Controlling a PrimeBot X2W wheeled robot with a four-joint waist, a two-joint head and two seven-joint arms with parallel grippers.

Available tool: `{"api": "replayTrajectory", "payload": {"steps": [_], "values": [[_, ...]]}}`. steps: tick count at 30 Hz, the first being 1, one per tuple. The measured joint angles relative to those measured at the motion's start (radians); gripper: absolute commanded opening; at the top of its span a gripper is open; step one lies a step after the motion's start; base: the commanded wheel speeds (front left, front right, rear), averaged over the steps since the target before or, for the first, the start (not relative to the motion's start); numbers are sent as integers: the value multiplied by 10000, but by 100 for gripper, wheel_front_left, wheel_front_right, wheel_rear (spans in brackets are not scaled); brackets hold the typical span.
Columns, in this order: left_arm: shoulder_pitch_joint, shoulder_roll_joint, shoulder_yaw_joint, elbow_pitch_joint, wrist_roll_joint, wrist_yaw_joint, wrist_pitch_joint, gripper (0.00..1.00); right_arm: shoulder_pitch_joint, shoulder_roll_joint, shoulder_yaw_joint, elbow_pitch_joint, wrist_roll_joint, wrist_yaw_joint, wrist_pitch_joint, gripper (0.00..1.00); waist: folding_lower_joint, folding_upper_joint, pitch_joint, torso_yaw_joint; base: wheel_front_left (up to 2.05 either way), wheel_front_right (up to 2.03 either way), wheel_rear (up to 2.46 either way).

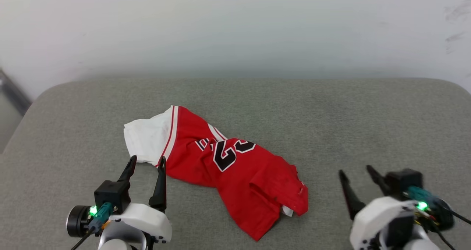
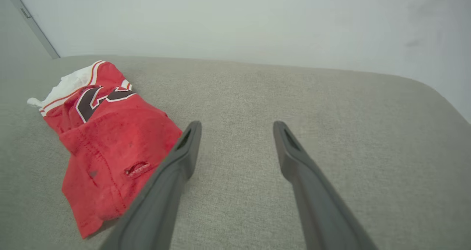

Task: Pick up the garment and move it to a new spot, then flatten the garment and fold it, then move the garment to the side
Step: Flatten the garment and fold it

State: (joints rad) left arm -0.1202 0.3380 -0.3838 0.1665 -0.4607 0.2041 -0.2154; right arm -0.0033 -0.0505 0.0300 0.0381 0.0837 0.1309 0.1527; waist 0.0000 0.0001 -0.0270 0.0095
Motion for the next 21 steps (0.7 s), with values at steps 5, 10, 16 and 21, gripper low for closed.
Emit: {"api": "replayTrajectory", "payload": {"steps": [5, 10, 16, 21], "values": [[-254, -96, -94, 4, 67, -19, -82, 100, -803, -138, 1246, 224, 184, 2, 2326, 100, 0, 0, 240, 343, 0, 0, 0], [-611, -180, -155, 23, 90, -157, -180, 100, -1357, -610, 2125, 270, 982, 2, 4232, 100, 0, 0, 651, 685, 0, 0, 0], [-961, -368, -136, 184, 90, -290, -345, 100, -1683, -1049, 2529, 606, 1442, 2, 5703, 18, 1, 0, 1314, 1162, 0, 0, 0], [-1045, -426, -117, 391, 153, -343, -389, 100, -2047, -1237, 2366, 552, 1482, 2, 5254, 0, 1, 0, 1454, 1274, 0, 0, 0]]}}
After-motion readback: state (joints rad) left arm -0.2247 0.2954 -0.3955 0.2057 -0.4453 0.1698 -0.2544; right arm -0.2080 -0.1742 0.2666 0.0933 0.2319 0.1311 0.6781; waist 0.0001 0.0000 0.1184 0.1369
